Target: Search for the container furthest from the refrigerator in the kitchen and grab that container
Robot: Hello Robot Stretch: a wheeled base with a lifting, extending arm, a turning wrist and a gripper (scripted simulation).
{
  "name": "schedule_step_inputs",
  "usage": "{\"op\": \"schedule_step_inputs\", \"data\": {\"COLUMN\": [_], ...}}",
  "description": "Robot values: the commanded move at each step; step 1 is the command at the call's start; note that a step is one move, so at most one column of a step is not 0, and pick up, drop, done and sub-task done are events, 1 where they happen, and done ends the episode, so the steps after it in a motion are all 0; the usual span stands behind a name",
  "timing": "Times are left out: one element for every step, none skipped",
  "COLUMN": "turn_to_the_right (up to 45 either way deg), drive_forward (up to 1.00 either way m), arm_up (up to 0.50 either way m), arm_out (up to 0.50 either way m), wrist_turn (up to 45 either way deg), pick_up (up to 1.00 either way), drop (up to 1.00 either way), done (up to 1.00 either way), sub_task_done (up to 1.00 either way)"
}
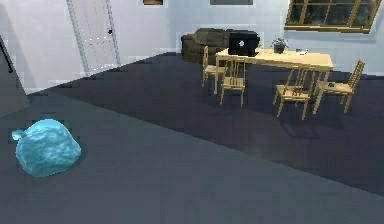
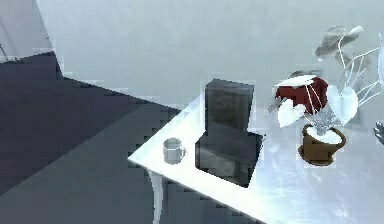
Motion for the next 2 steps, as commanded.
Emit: {"op": "schedule_step_inputs", "data": {"turn_to_the_right": [0.0,0.0], "drive_forward": [0.0,0.0], "arm_up": [0.0,0.0], "arm_out": [0.46,0.0], "wrist_turn": [0.0,45.0], "pick_up": [0.0,0.0], "drop": [0.0,0.0], "done": [0.0,0.0], "sub_task_done": [0.0,0.0]}}
